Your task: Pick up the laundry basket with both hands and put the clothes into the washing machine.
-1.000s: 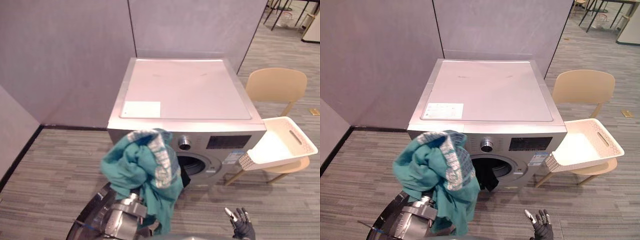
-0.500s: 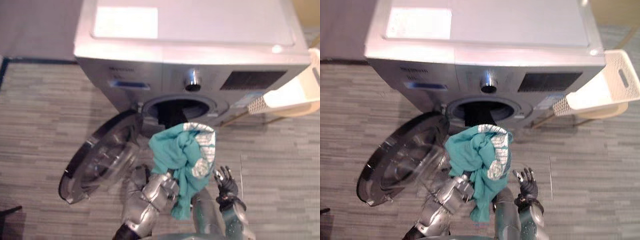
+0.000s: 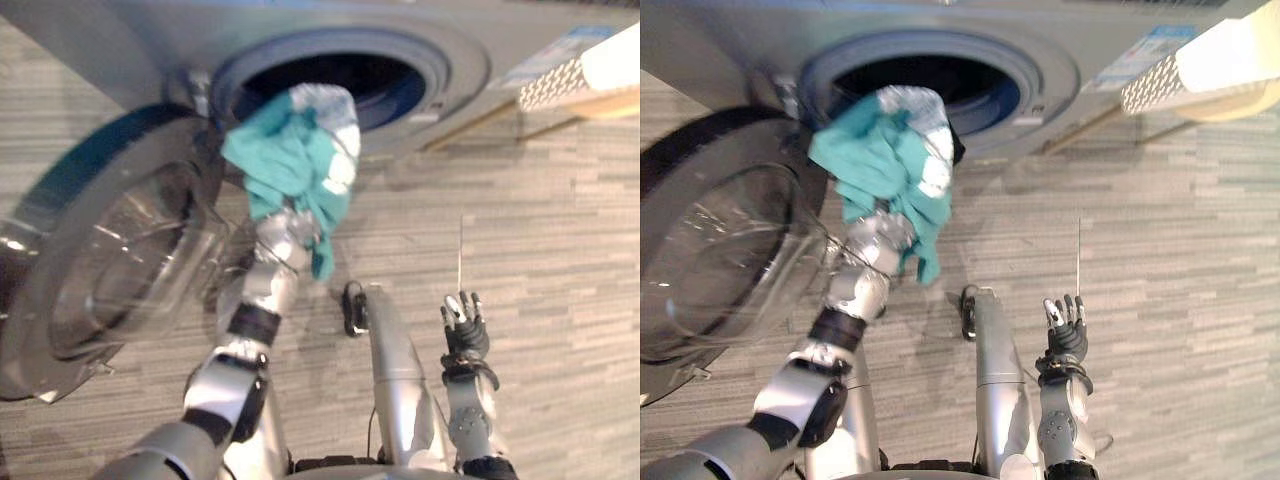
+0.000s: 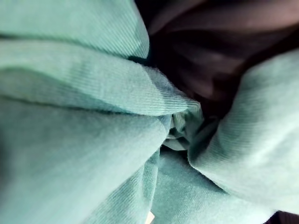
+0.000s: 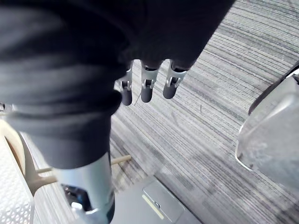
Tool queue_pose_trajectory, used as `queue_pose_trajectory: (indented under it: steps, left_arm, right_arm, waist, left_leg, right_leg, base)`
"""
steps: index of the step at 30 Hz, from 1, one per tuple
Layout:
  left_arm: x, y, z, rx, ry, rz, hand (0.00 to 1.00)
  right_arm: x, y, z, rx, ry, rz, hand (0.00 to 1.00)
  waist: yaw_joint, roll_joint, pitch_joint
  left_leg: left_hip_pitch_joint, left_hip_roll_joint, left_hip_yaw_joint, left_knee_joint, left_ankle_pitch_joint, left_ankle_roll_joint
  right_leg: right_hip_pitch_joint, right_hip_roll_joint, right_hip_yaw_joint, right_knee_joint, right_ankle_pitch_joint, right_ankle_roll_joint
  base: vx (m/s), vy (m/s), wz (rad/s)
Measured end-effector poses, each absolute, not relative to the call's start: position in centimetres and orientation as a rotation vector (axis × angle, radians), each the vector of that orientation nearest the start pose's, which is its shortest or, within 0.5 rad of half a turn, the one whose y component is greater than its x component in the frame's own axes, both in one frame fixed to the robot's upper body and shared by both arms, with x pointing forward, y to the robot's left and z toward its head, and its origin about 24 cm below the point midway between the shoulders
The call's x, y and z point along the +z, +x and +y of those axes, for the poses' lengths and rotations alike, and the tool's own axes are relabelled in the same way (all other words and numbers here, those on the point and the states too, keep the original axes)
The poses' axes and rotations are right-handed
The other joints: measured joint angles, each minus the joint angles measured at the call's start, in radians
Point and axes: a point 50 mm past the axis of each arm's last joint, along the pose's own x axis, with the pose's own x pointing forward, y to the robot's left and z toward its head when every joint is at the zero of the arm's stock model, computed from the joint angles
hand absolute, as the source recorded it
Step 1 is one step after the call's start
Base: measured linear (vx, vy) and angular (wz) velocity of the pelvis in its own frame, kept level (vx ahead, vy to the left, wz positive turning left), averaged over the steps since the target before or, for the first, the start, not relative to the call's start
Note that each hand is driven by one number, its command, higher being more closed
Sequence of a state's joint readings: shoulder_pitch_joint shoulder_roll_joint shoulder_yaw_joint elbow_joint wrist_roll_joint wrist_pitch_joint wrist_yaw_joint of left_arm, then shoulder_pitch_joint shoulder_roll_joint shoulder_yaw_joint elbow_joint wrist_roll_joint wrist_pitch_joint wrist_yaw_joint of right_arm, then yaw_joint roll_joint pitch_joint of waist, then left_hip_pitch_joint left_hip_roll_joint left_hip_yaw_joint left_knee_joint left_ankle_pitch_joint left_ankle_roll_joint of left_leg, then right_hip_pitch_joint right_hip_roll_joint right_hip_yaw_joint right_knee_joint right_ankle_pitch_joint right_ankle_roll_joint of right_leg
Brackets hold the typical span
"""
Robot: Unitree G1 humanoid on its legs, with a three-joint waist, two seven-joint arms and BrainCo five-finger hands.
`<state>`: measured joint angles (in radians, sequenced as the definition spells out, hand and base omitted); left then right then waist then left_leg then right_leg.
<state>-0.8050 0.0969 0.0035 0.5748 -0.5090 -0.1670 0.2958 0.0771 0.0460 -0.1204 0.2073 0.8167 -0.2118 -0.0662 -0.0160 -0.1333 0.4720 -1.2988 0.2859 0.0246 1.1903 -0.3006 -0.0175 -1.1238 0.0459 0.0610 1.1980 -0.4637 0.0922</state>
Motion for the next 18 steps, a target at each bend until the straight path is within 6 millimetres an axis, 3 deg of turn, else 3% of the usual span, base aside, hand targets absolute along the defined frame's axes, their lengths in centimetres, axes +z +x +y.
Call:
queue_pose_trajectory:
  steps: [1,4,9,16,18]
  left_arm:
    - [17.8,38.8,14.9,0.177,-0.45,-0.294,1.0]
    - [20.2,39.5,17.7,0.236,-0.501,-0.343,1.0]
    - [23.3,39.7,17.7,0.211,-0.544,-0.428,1.0]
    - [23.8,40.5,17.9,0.239,-0.531,-0.407,1.0]
    - [25.6,40.6,18.4,0.239,-0.514,-0.437,1.0]
  right_arm:
    - [-0.9,22.5,-18.8,-0.393,0.859,0.006,0.0]
    - [-0.2,22.6,-18.6,-0.383,0.908,-0.038,0.0]
    - [0.1,22.7,-18.5,-0.37,0.937,-0.058,0.0]
    - [1.3,22.9,-18.5,-0.334,0.972,-0.129,0.0]
    - [1.5,22.9,-18.5,-0.324,0.97,-0.144,0.0]
  waist:
    - [-0.003,-0.009,0.014]
    - [-0.018,-0.024,0.044]
    - [-0.021,-0.024,0.047]
    - [-0.023,-0.025,0.054]
    - [-0.027,-0.025,0.054]
  left_leg:
    - [-0.029,0.015,-0.001,0.021,-0.001,0.011]
    - [-0.091,0.03,-0.002,0.049,-0.006,0.02]
    - [-0.196,0.038,-0.023,0.072,-0.01,0.029]
    - [-0.284,0.069,-0.025,0.108,-0.023,0.05]
    - [-0.301,0.091,-0.023,0.124,-0.033,0.06]
  right_leg:
    - [-0.028,0.014,0.003,0.01,0.003,0.004]
    - [-0.083,0.027,0.008,0.018,0.009,0.014]
    - [-0.163,0.04,-0.002,0.002,0.03,0.029]
    - [-0.236,0.069,0.005,-0.013,0.054,0.049]
    - [-0.248,0.092,0.017,-0.021,0.065,0.061]
  base:
    - [-0.05,-0.016,-0.3]
    - [-0.03,0.0,-0.25]
    - [-0.02,0.022,-0.16]
    - [-0.01,0.024,-0.25]
    - [0.0,0.041,-0.44]
